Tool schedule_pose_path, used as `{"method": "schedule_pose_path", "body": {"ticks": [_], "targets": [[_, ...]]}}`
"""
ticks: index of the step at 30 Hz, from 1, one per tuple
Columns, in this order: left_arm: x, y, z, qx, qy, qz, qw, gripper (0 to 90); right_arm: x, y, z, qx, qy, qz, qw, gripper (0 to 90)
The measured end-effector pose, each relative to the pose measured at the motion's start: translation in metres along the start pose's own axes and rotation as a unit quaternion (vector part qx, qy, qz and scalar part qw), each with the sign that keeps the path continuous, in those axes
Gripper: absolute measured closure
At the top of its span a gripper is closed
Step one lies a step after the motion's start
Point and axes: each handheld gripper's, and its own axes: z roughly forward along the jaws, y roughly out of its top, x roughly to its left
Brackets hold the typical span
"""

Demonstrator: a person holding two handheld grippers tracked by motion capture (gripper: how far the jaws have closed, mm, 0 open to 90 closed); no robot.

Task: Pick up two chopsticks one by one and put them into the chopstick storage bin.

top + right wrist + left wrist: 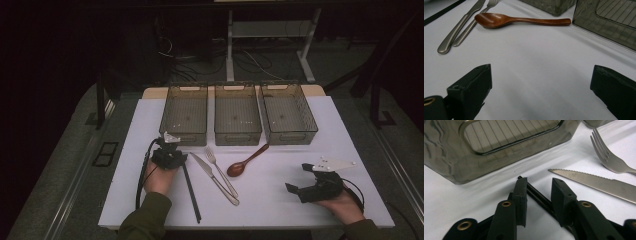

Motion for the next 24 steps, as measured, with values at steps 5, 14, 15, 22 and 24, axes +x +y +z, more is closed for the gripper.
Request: {"method": "schedule_pose_path", "body": {"ticks": [5,14,15,22,24], "targets": [[-0.0002,0.0004,0.0006,0.000,0.000,0.007,1.0000,67.3,0.0000,-0.0001,0.0005,0.001,0.001,-0.001,1.0000,3.3],[0.0009,0.0010,0.0015,-0.001,-0.005,0.017,0.9998,72.1,0.0002,0.0000,0.0008,0.002,0.001,-0.002,1.0000,3.3],[0.0011,0.0010,0.0016,-0.001,-0.006,0.018,0.9998,72.6,0.0002,0.0000,0.0009,0.001,0.002,-0.002,1.0000,3.3],[0.0035,0.0014,0.0020,-0.003,-0.014,0.020,0.9997,76.1,0.0002,0.0000,0.0012,0.002,0.001,0.000,1.0000,3.3],[0.0052,0.0016,0.0025,-0.005,-0.021,0.019,0.9996,77.3,0.0002,0.0000,0.0013,0.002,0.001,0.000,1.0000,3.3]]}}
